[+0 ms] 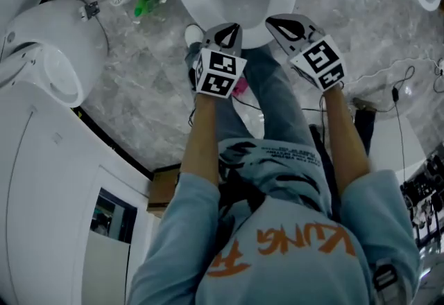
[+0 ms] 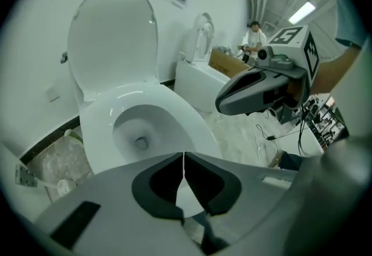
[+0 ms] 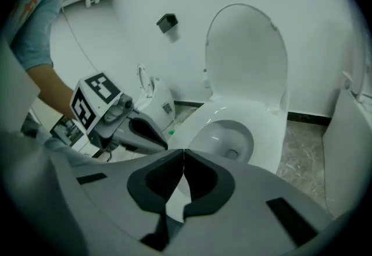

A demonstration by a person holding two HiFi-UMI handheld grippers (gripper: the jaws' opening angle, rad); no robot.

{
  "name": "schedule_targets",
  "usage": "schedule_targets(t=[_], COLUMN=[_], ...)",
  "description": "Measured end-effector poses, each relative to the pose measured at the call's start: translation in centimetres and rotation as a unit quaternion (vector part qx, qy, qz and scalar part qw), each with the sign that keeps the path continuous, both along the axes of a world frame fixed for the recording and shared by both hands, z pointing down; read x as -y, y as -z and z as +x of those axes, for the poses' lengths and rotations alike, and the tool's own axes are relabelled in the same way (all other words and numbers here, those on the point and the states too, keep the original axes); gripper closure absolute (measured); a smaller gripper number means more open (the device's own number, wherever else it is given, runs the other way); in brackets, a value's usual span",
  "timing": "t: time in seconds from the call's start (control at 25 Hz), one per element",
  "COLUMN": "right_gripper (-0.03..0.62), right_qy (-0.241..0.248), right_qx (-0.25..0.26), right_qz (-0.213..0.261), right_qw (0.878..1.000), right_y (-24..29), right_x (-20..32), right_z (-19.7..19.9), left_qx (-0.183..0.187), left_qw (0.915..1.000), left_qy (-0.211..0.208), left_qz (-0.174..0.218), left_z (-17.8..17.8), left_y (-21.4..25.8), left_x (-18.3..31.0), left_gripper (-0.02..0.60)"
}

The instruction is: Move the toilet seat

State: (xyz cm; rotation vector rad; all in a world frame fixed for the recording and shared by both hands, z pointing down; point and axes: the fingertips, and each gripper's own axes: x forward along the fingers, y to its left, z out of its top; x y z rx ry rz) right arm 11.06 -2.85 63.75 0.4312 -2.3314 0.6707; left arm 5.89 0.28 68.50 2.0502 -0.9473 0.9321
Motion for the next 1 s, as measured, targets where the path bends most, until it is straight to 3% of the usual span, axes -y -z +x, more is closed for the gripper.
schedule_targets(t=[0.24,0.4,0.52,0.68,0.76,0.92,1.0], right_gripper=[0.502,0.392,0.314,0.242,0.237,0.221,0.212], right_qy=[0.156,0.258,0.339,0.440,0.477,0.539,0.555], right_qx=[-0.044,-0.065,-0.083,-0.121,-0.134,-0.164,-0.179], right_qz=[-0.038,-0.056,-0.050,-0.040,-0.036,-0.042,-0.051], right_qw=[0.986,0.962,0.936,0.889,0.868,0.825,0.811], right_y=[-5.8,-9.0,-10.3,-13.1,-14.2,-16.3,-16.9], right_x=[-5.3,-8.3,-10.0,-11.6,-12.2,-13.1,-13.5], right_z=[0.6,0.5,0.2,0.4,0.3,0.3,0.5], left_qx=[0.028,0.034,0.042,0.065,0.073,0.073,0.075], left_qw=[0.9939,0.9830,0.9710,0.9384,0.9261,0.9206,0.9168], left_qy=[-0.106,-0.176,-0.231,-0.337,-0.368,-0.381,-0.389], left_qz=[-0.015,-0.037,-0.046,-0.041,-0.040,-0.050,-0.050], left_z=[0.8,1.5,1.8,2.8,3.1,3.5,3.7], left_y=[-3.9,-6.3,-7.7,-9.4,-10.0,-11.0,-11.3], left_x=[-2.4,-4.7,-6.0,-7.3,-7.9,-8.6,-8.9], left_gripper=[0.577,0.454,0.371,0.244,0.227,0.221,0.221])
